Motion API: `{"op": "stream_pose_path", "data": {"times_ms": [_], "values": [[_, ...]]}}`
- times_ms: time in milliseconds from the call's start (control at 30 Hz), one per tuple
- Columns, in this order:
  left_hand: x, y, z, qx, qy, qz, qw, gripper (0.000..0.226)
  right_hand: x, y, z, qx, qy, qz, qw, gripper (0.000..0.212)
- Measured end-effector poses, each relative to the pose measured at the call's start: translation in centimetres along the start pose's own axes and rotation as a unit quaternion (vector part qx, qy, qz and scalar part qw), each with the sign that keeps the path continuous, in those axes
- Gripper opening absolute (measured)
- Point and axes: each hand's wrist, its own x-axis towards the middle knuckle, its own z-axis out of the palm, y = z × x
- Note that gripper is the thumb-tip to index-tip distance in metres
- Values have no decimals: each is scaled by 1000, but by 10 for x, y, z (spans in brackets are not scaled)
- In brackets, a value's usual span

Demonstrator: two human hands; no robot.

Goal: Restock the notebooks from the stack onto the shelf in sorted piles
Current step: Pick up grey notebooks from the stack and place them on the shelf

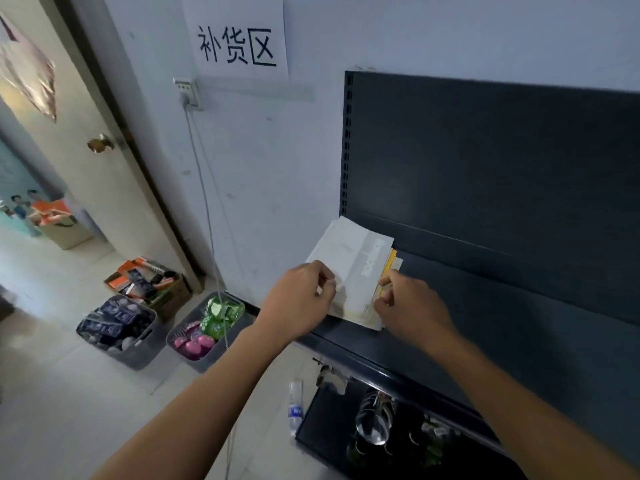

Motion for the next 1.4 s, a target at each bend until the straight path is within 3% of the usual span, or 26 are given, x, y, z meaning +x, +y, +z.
{"op": "stream_pose_path", "data": {"times_ms": [533,700,867,1133,1400], "values": [[120,-20,18,97,20,-25,995,38,69,21,6,63,22,104,992,20],[139,-37,30,176,-43,-36,983,58,75,17,27,125,21,152,980,26],[143,-53,34,136,-119,-49,982,47,76,2,51,108,43,195,974,25],[143,-64,24,59,-149,-19,987,36,70,-27,72,7,57,234,971,24],[151,-74,24,4,-164,-53,985,31,69,-25,78,68,87,240,964,36]]}}
